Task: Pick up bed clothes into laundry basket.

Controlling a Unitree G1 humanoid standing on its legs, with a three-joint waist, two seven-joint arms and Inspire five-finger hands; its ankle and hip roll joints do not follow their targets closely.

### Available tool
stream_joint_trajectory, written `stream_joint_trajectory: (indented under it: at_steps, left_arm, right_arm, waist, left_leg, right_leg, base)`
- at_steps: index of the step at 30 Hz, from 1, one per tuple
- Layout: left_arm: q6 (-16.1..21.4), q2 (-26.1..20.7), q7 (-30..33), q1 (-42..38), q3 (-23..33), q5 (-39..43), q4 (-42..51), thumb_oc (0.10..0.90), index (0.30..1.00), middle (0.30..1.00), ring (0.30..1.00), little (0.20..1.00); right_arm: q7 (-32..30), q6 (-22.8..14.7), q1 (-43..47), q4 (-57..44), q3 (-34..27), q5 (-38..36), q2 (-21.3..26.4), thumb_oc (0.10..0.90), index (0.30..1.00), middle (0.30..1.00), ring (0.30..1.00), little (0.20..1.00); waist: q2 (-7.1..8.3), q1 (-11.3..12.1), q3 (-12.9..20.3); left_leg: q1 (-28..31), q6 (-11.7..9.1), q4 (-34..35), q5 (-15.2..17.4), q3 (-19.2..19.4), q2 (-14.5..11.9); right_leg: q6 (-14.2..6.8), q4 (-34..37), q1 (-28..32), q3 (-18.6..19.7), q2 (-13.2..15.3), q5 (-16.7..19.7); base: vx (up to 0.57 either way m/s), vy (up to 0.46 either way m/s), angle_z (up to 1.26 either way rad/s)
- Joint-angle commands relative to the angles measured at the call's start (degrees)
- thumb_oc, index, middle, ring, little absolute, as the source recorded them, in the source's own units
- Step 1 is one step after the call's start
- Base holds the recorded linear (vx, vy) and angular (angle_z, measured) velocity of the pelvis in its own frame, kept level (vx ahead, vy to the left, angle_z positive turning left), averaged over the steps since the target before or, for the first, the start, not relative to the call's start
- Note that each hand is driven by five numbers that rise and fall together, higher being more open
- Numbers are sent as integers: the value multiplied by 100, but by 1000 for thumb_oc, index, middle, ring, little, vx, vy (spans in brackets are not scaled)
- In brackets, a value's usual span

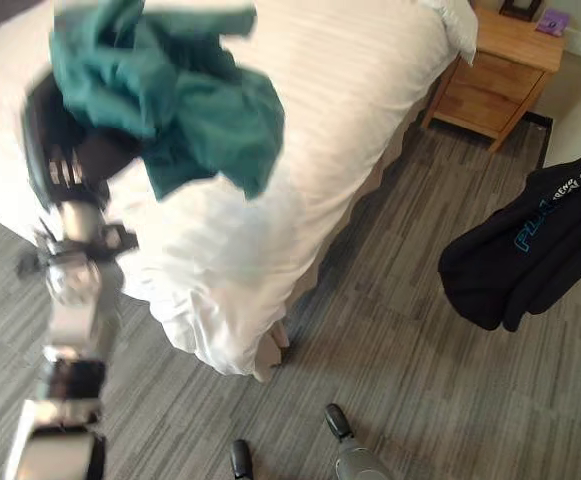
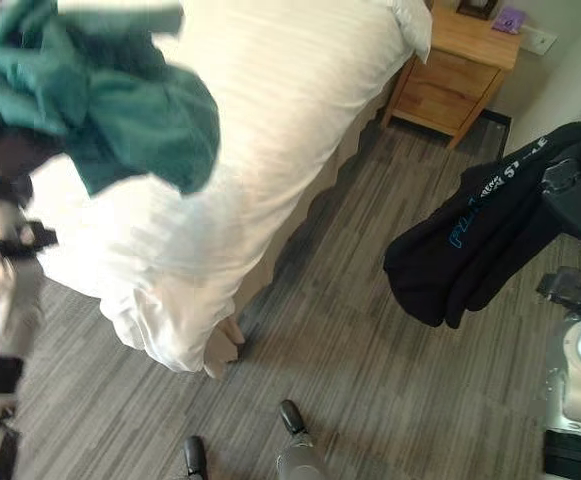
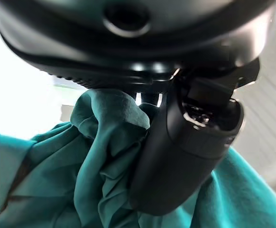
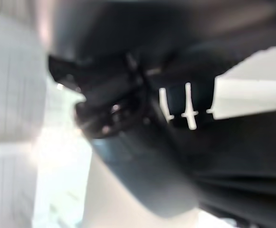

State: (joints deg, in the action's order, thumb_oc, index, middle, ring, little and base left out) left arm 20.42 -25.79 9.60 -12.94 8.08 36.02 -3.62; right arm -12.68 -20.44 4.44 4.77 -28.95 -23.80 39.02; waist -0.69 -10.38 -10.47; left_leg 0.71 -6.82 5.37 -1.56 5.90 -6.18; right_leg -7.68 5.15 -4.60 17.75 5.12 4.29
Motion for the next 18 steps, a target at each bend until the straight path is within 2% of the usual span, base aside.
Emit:
stream_joint_trajectory:
  at_steps: [1,3,4,6,12,15,18]
  left_arm:
    - [311,239,-351,554,70,270,244,400,300,300,300,300]
    - [243,396,-428,795,103,297,343,400,300,300,300,300]
    - [207,710,-386,1207,234,261,427,400,300,300,300,300]
    - [179,855,-384,1412,385,242,453,400,300,300,300,300]
    - [173,393,-500,1418,604,-191,939,400,300,300,300,300]
    - [259,397,-475,1253,635,-236,1236,400,300,300,300,300]
    - [327,322,-531,951,481,-228,1659,400,300,300,300,300]
  right_arm:
    - [-264,-467,7,-376,-570,33,83,400,300,300,300,300]
    - [-266,-471,-59,-415,-644,16,7,400,300,300,300,300]
    - [-264,-456,-223,-607,-818,38,-253,400,300,300,300,300]
    - [-288,-437,-387,-611,-1018,96,-348,400,300,300,300,300]
    - [-297,-495,-564,-708,-1369,129,-403,400,300,300,300,300]
    - [-288,-501,-640,-775,-1438,201,-534,400,300,300,300,300]
    - [-247,-514,-769,-906,-1445,249,-654,400,300,300,300,300]
  waist:
    - [75,87,1344]
    - [75,91,1390]
    - [69,74,1451]
    - [79,47,1487]
    - [49,-115,1477]
    - [48,-279,1453]
    - [141,-550,1304]
  left_leg:
    - [68,410,-37,439,-21,481]
    - [101,420,-37,454,-7,478]
    - [144,440,-37,460,10,470]
    - [170,456,-37,485,27,459]
    - [153,484,-40,496,209,444]
    - [193,526,-57,593,432,453]
    - [205,556,-148,681,859,428]
  right_leg:
    - [-289,-268,207,303,-111,-459]
    - [-282,-261,240,319,-116,-456]
    - [-262,-258,260,345,-139,-456]
    - [-262,-221,288,368,-140,-450]
    - [-343,-168,148,590,-205,-284]
    - [-430,-138,29,876,-273,-209]
    - [-547,-185,-270,1376,-480,-24]
  base:
    - [3,-38,-1]
    - [-3,-15,0]
    - [0,0,0]
    - [0,0,0]
    - [-44,13,-13]
    - [-7,55,-37]
    - [-61,26,-62]
